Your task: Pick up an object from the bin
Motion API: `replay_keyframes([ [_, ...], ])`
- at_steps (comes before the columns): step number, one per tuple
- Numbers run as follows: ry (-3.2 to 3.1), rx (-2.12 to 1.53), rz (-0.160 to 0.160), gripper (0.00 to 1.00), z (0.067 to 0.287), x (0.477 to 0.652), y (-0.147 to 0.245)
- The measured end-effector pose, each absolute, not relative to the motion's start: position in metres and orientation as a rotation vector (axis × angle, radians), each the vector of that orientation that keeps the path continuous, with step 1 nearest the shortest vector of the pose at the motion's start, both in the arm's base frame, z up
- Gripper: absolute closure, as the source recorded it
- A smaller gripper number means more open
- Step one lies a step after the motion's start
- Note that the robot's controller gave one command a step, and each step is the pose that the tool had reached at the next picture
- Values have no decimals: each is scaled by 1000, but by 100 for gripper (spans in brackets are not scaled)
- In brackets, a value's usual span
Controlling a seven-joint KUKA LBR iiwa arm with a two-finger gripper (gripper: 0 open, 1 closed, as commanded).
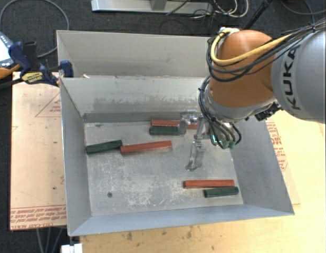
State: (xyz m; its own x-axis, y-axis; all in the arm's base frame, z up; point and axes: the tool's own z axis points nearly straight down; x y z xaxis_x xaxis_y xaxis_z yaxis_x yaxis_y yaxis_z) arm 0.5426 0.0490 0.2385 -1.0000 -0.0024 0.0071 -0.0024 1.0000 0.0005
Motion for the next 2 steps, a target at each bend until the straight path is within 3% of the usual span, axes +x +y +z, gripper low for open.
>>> replay_keyframes([
  [1, -3115, -370, -1, 0, 134, 577, 73],
  [2, -3128, -335, -4, 0, 87, 652, 105],
])
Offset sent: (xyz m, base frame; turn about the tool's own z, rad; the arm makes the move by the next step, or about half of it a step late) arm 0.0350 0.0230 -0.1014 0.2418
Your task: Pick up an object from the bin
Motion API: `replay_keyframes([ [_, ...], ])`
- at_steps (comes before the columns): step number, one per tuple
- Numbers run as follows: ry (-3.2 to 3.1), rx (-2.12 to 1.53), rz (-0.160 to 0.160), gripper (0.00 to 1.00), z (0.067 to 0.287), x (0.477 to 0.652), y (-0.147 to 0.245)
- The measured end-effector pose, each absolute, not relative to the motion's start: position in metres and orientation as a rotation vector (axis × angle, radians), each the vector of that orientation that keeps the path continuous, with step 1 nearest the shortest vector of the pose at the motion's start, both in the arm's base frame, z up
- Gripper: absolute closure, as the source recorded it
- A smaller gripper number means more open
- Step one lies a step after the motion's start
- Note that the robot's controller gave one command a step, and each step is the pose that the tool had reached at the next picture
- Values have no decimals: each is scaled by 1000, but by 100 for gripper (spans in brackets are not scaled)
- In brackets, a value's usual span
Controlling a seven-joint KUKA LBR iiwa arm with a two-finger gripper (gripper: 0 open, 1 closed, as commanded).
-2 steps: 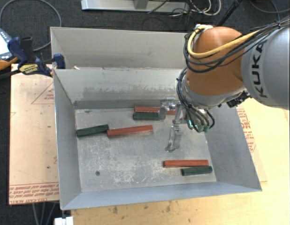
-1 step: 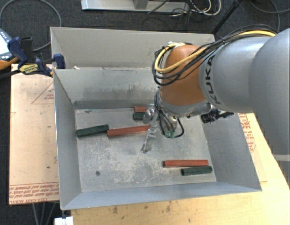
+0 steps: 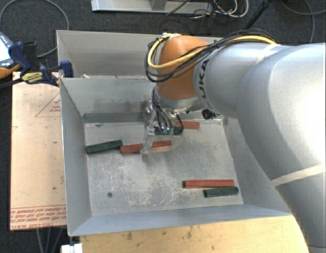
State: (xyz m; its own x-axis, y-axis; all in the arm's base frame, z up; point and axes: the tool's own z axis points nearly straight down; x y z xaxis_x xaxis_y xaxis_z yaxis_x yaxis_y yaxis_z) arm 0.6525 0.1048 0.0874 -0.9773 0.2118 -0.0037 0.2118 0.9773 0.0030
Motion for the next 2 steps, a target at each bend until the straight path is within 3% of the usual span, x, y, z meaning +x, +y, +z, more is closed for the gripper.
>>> replay_keyframes([
  [1, 3102, 506, 4, 0, 70, 615, 164],
  [2, 3099, 510, 3, 100, 71, 617, 161],
])
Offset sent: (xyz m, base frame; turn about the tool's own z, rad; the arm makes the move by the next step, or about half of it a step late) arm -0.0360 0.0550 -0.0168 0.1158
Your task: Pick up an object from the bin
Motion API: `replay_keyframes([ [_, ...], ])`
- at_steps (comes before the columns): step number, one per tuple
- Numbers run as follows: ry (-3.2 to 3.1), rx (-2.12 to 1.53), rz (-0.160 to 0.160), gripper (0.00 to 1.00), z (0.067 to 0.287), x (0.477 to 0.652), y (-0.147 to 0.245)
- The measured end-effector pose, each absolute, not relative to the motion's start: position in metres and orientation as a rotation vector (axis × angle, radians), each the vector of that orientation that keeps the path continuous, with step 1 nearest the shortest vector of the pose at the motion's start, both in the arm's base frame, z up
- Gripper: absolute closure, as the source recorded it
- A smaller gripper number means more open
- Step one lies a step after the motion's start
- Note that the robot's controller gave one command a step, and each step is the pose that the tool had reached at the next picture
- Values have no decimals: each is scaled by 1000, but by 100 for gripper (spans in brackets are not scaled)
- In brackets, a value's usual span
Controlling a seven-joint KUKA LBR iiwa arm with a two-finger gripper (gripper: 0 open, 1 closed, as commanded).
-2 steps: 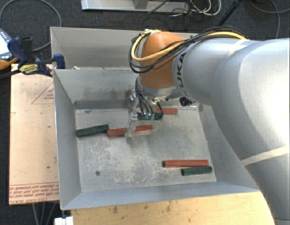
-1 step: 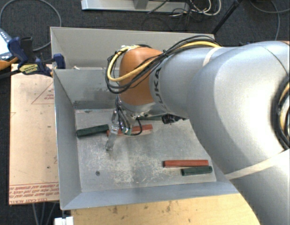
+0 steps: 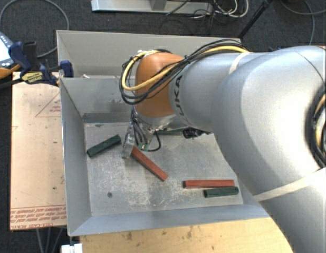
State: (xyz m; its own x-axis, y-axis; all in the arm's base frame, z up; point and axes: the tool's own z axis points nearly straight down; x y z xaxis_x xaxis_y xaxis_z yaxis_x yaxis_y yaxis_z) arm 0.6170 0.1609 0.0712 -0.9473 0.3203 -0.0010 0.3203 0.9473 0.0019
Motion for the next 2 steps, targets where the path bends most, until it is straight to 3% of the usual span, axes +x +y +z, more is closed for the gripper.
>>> replay_keyframes([
  [1, 3095, 482, 4, 100, 128, 629, 143],
  [2, 3102, 479, 2, 0, 124, 627, 143],
])
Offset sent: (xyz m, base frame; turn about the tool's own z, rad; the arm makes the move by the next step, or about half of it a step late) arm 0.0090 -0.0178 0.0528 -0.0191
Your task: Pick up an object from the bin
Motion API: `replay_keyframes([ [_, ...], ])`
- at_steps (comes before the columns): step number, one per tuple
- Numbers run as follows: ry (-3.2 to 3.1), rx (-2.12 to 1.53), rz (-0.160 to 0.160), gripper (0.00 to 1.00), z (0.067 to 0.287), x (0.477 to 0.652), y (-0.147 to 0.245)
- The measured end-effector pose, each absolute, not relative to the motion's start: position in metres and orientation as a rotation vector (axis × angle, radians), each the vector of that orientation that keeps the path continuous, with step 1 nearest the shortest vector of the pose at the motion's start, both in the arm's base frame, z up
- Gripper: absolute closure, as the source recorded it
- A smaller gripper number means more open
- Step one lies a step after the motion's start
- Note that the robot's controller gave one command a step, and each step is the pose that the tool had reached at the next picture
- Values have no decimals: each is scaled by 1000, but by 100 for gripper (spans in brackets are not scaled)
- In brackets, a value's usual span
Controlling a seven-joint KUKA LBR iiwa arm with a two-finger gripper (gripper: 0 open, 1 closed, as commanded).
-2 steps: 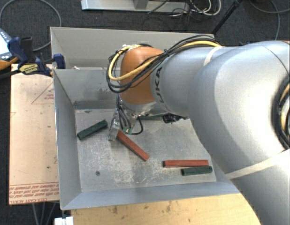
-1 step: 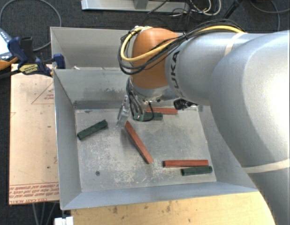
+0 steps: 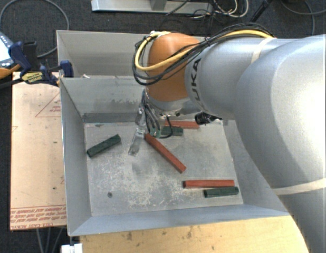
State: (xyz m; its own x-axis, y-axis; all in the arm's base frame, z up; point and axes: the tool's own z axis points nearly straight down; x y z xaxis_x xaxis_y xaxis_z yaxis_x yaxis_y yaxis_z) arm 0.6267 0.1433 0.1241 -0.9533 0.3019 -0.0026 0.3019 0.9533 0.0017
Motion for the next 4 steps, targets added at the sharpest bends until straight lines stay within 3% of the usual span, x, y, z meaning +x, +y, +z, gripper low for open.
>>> replay_keyframes([
  [1, 3143, 46, 2, 0, 68, 618, 163],
  [2, 3140, 48, 3, 100, 70, 619, 163],
  [3, 3130, -69, 5, 100, 130, 649, 170],
  [4, 3137, -68, 3, 0, 126, 647, 169],
])
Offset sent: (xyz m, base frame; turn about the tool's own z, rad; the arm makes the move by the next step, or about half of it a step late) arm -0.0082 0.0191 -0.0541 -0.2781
